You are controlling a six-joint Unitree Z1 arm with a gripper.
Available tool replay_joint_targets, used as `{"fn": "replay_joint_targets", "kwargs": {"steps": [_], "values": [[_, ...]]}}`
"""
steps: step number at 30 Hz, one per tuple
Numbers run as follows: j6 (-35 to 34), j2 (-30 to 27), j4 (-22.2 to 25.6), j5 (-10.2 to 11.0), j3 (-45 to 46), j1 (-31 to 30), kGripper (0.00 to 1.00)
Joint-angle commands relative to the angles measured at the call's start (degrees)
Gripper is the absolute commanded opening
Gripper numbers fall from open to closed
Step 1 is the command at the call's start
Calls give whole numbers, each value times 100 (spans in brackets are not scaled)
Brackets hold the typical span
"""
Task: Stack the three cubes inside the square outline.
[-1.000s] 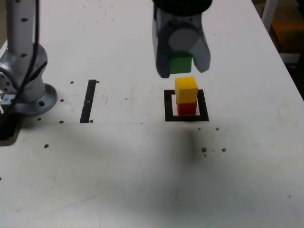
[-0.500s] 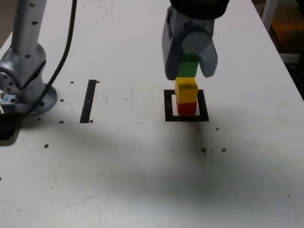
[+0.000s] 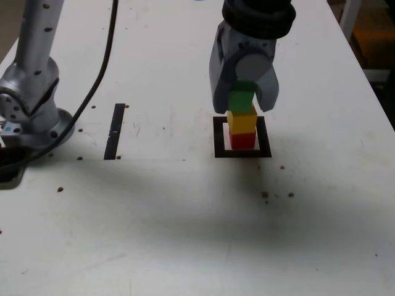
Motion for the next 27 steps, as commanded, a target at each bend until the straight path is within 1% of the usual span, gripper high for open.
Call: {"fn": "replay_joint_targets", "kwargs": {"steps": [1,7,8,11,14,16,22,25,27], "values": [[29,-11,-39,-11,20,22,33],[103,-14,-141,0,65,47,40],[122,-16,-164,0,94,53,43],[168,-14,-221,-36,209,65,56],[187,-14,-240,-57,247,68,64],[198,-17,-252,-61,252,69,68],[206,-30,-280,-30,216,69,74],[208,-60,-261,57,140,69,75],[200,-130,-195,168,60,69,75]]}}
